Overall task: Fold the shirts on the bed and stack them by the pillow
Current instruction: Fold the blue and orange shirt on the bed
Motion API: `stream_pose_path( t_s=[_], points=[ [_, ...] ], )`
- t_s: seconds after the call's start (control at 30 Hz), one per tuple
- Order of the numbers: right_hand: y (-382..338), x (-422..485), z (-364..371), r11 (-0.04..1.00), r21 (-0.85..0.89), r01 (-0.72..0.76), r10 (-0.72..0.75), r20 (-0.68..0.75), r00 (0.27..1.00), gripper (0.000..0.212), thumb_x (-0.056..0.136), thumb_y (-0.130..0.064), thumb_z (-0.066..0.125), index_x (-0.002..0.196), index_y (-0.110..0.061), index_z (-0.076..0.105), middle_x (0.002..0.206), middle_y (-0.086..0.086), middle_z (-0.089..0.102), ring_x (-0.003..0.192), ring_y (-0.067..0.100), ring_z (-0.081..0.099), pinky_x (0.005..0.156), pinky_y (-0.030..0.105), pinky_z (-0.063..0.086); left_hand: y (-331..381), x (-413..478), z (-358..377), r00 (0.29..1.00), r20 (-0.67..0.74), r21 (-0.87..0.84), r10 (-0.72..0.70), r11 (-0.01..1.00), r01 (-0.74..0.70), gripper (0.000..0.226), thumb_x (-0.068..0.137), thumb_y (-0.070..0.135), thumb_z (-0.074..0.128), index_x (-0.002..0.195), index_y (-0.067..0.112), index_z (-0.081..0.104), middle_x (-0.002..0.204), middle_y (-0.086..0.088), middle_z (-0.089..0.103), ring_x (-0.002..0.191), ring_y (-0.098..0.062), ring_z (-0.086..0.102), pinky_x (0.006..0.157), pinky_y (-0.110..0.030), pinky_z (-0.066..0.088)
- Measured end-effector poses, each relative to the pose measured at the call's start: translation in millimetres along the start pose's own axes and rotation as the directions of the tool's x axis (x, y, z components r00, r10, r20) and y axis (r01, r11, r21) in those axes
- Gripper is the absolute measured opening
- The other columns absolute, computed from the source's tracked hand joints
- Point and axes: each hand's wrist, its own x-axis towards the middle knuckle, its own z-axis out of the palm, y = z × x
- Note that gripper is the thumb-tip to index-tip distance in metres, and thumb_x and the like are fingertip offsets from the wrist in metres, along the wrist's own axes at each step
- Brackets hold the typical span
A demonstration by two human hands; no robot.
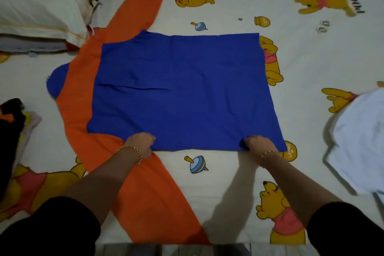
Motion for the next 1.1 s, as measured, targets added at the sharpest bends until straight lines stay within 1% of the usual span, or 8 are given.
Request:
stream_pose_path(
  t_s=[0.13,0.33,0.53,0.6,0.67,0.77,0.97,1.1],
  points=[
    [-7,-13,2,0.994,0.107,-0.022,0.023,-0.005,1.0,0.015,0.09,-0.016,0.048,0.106,-0.015,0.048,0.114,0.007,0.053,0.105,0.026,0.051,0.09,0.036,0.043,-4,-14,3,0.993,-0.112,-0.053,0.033,0.998,-0.039,0.015,0.079,0.026,0.057,0.085,0.023,0.044,0.087,0.008,0.053,0.089,-0.015,0.051,0.078,-0.028,0.03],
    [-72,-18,2,0.937,0.325,0.126,-0.1,-0.097,0.99,0.02,0.083,-0.022,0.053,0.102,-0.018,0.047,0.103,0.002,0.051,0.103,0.024,0.05,0.086,0.036,0.042,-18,-50,29,0.895,-0.434,-0.196,-0.102,0.98,0.017,0.021,0.078,0.034,0.063,0.079,0.022,0.046,0.082,0.006,0.048,0.085,-0.018,0.047,0.076,-0.034,0.03],
    [-179,-40,0,0.847,0.48,0.227,-0.225,-0.063,0.972,0.025,0.09,-0.028,0.051,0.11,-0.013,0.052,0.105,0.008,0.061,0.097,0.027,0.059,0.077,0.032,0.045,-43,-107,71,0.849,-0.383,-0.333,-0.363,0.912,0.24,0.019,0.084,0.031,0.06,0.086,0.018,0.047,0.089,-0.003,0.053,0.091,-0.025,0.054,0.077,-0.037,0.042],
    [-207,-47,5,0.806,0.556,0.202,-0.229,-0.021,0.973,0.032,0.09,-0.028,0.054,0.117,-0.012,0.05,0.107,0.009,0.062,0.098,0.027,0.06,0.079,0.031,0.046,-56,-118,92,0.799,-0.257,-0.496,-0.544,0.783,0.374,0.036,0.079,0.034,0.068,0.099,0.009,0.052,0.1,-0.011,0.057,0.097,-0.03,0.055,0.082,-0.04,0.048],
    [-226,-52,10,0.756,0.643,0.121,-0.177,0.023,0.984,0.038,0.089,-0.03,0.058,0.122,-0.014,0.048,0.11,0.006,0.063,0.1,0.024,0.06,0.081,0.029,0.046,-63,-128,105,0.723,-0.039,-0.738,-0.689,0.508,0.445,0.063,0.067,0.042,0.079,0.109,0.003,0.053,0.108,-0.016,0.061,0.096,-0.032,0.06,0.082,-0.043,0.052],
    [-240,-56,14,0.668,0.742,-0.061,-0.044,0.121,0.992,0.039,0.089,-0.036,0.06,0.121,-0.016,0.05,0.115,0.006,0.061,0.101,0.021,0.058,0.083,0.029,0.047,-53,-134,102,0.691,0.287,-0.886,-0.663,0.09,0.455,0.053,0.073,0.037,0.078,0.108,0.001,0.062,0.107,-0.014,0.066,0.092,-0.032,0.064,0.075,-0.033,0.051],
    [-244,-70,9,0.599,0.763,-0.242,0.034,0.278,0.96,0.043,0.097,-0.04,0.046,0.122,-0.008,0.058,0.121,0.012,0.06,0.107,0.026,0.056,0.085,0.03,0.041,-58,-122,121,0.813,0.37,-0.924,-0.45,-0.081,0.375,0.054,0.082,0.034,0.062,0.131,0.017,0.049,0.126,-0.015,0.058,0.109,-0.034,0.057,0.098,-0.048,0.046],
    [-247,-88,14,0.552,0.784,-0.285,0.086,0.286,0.954,0.047,0.099,-0.044,0.04,0.113,-0.003,0.059,0.108,0.014,0.059,0.091,0.024,0.052,0.081,0.03,0.039,-61,-131,132,0.831,0.429,-0.881,-0.354,-0.366,0.299,0.053,0.077,0.039,0.066,0.124,0.022,0.049,0.125,-0.01,0.057,0.109,-0.035,0.056,0.093,-0.053,0.048]
  ],
)
